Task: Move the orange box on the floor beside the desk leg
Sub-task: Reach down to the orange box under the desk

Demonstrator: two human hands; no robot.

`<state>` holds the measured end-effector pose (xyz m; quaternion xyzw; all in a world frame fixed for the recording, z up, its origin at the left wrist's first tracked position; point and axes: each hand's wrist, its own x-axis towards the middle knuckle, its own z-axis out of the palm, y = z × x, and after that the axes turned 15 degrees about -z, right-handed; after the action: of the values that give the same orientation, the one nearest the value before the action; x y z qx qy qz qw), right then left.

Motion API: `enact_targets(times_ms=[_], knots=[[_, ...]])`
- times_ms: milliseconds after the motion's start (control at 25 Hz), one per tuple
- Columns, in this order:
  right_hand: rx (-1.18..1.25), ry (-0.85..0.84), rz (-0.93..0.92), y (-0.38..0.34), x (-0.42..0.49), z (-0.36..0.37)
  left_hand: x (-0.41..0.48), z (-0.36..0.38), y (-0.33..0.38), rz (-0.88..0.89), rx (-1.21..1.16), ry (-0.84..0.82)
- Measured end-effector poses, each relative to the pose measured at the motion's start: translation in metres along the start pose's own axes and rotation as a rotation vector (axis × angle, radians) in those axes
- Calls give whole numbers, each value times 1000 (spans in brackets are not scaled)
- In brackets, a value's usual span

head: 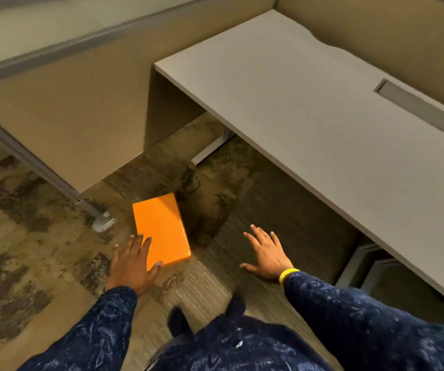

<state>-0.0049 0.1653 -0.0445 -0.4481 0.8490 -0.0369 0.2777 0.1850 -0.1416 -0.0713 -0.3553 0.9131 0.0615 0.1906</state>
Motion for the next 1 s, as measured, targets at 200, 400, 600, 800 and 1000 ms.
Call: enact_targets(times_ms=[200, 400, 600, 800, 1000], knots=[[69, -65, -39, -41, 62, 7, 12, 20, -49, -128, -45, -77], [148, -123, -41, -62, 133, 9, 32, 33, -73, -244, -108, -168], [260, -188, -26, -59, 214, 16, 73, 44, -69, -376, -227, -182], [265, -254, -19, -24, 293, 28, 124, 74, -54, -474, -321, -238], [340, -243, 69, 5, 368, 83, 194, 132, -50, -450, -387, -286]])
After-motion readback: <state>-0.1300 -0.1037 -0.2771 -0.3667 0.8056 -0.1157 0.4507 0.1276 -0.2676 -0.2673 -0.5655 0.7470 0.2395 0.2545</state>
